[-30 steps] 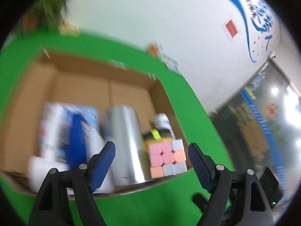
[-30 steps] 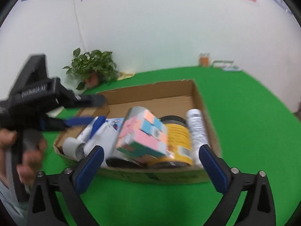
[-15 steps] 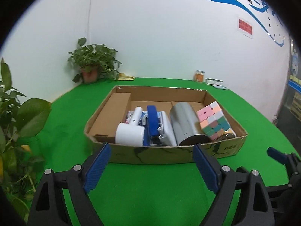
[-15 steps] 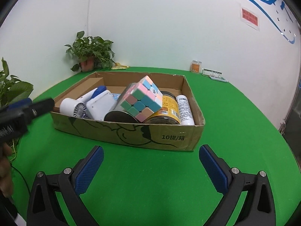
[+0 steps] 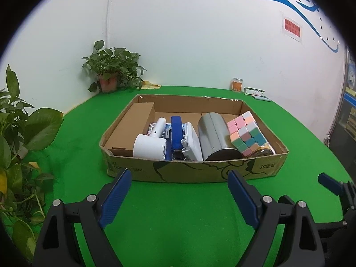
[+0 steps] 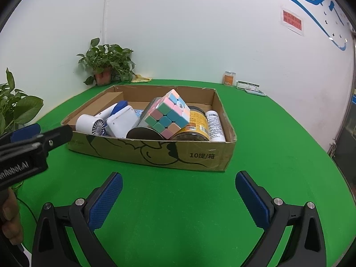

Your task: Organize rigid objects

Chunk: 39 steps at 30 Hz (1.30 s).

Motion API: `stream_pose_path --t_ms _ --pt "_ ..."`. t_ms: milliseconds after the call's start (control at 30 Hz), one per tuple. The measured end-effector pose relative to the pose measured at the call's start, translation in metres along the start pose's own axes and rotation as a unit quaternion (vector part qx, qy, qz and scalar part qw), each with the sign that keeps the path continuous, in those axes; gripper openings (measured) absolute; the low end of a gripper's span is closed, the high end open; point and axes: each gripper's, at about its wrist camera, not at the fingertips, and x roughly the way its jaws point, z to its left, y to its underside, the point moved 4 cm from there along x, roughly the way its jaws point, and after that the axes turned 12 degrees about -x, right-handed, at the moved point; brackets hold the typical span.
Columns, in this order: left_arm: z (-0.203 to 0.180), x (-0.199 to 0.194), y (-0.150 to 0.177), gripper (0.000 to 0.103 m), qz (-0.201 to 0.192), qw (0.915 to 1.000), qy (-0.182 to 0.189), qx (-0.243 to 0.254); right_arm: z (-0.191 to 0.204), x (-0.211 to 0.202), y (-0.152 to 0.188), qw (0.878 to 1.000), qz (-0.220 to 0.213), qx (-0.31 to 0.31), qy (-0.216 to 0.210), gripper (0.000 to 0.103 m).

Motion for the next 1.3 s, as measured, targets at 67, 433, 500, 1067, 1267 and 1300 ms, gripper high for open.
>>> stream_pose_path --t_ms 67,433,500,1067,1267,1300 --pt "0.001 0.002 0.002 0.088 0.007 1.0 0.0 -0.003 0.001 0.0 0.001 1.0 0.0 -0.001 0.0 0.102" --pt "0.003 0.006 0.008 0.088 0.022 0.9997 0.001 -0.008 0.002 0.001 0.001 1.0 0.003 -0.007 -0.003 0.102" --pt "0.002 0.006 0.008 0.088 0.024 0.9997 0.005 -0.008 0.001 0.0 0.001 1.0 0.004 -0.005 0.0 0.102" --pt "0.0 0.007 0.013 0.088 0.043 0.9989 0.018 -0.008 0.002 0.002 0.001 1.0 0.006 0.004 0.003 0.102" --pt "0.005 0.006 0.014 0.088 0.043 0.9989 0.014 -0.01 0.004 0.004 -0.001 1.0 0.006 0.007 0.002 0.102" --pt "0.005 0.007 0.013 0.088 0.043 0.9989 0.014 -0.011 0.005 0.004 -0.001 1.0 0.007 0.005 0.001 0.102"
